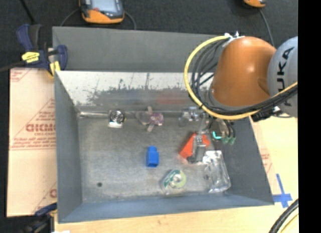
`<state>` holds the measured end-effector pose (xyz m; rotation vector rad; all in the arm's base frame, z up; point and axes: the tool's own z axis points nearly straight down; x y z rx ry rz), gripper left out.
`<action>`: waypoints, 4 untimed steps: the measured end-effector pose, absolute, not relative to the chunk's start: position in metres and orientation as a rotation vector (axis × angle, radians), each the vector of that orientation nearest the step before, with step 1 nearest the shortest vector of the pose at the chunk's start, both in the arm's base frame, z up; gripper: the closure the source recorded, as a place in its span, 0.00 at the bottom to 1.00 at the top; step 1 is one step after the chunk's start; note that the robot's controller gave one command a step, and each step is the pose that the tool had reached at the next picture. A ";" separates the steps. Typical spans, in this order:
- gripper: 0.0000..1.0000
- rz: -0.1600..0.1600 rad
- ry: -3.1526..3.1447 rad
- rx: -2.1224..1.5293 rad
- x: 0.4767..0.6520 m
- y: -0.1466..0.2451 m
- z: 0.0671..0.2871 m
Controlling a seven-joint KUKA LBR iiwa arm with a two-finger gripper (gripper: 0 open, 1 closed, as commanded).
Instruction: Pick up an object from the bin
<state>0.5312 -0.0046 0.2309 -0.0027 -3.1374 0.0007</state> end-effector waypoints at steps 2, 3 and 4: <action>0.00 -0.017 -3.119 0.401 0.485 -0.115 0.071; 0.00 -0.034 -3.115 0.348 0.505 -0.144 0.100; 0.00 -0.054 -3.081 0.568 0.524 -0.137 0.072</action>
Offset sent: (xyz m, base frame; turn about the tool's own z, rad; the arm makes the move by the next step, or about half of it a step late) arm -0.0594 0.0019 -0.1609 -0.0202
